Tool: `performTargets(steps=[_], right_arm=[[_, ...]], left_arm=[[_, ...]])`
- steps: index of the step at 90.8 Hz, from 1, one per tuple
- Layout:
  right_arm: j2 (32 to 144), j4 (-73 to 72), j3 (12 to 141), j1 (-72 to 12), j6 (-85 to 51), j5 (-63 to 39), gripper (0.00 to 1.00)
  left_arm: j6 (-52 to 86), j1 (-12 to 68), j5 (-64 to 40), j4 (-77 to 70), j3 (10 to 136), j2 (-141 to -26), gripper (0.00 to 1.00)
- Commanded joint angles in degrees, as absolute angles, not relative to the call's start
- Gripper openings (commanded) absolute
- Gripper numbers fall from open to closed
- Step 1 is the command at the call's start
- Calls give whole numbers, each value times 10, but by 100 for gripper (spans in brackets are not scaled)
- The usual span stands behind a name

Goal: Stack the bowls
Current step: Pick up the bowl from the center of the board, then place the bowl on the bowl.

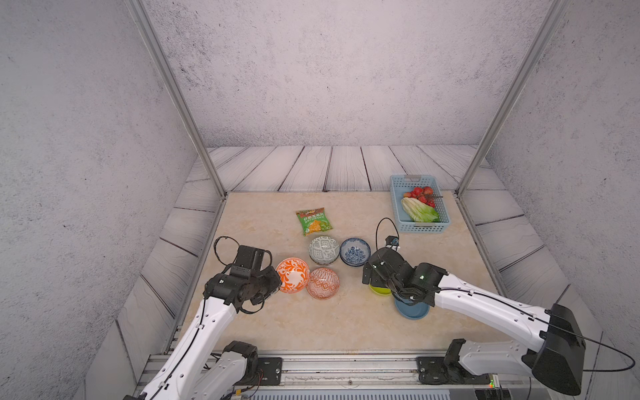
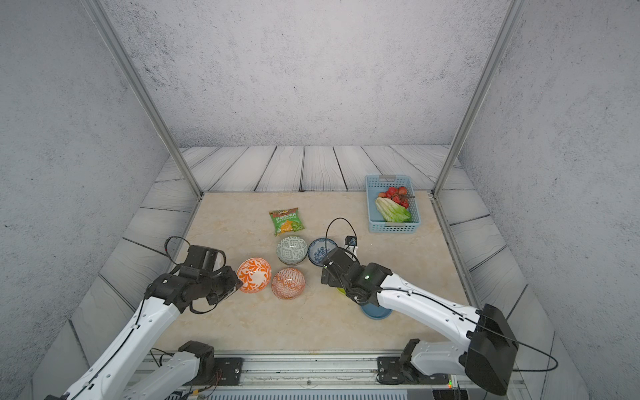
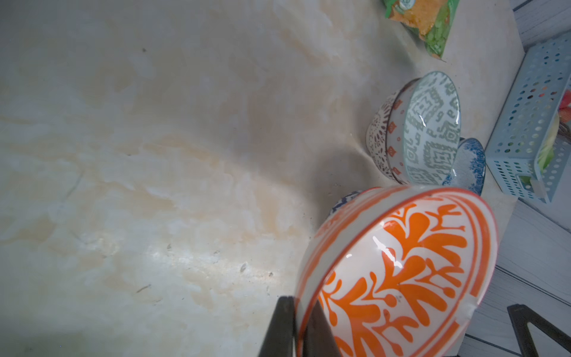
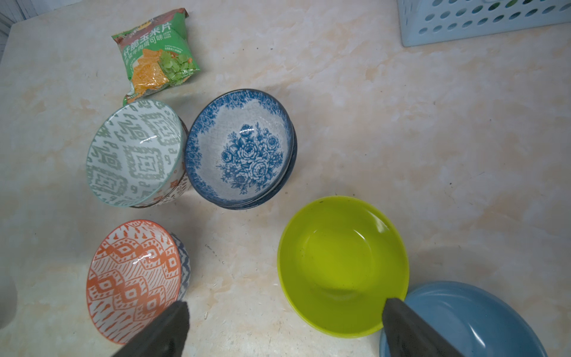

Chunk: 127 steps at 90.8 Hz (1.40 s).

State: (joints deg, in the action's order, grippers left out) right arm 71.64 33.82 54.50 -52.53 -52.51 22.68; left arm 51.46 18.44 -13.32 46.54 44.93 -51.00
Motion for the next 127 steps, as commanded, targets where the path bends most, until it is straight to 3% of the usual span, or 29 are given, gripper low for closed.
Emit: performTargets(steps=[1, 28, 62, 127], right_arm=[[707, 337, 540, -524, -530, 235, 99], [712, 338, 542, -525, -528, 233, 99], [718, 336, 545, -524, -524, 231, 99], [727, 334, 548, -524, -523, 227, 99]], left_arm=[[546, 226, -132, 404, 457, -519, 0], [570, 313, -111, 349, 461, -607, 0], [582, 366, -70, 329, 472, -672, 0], [579, 373, -56, 284, 465, -728, 0]])
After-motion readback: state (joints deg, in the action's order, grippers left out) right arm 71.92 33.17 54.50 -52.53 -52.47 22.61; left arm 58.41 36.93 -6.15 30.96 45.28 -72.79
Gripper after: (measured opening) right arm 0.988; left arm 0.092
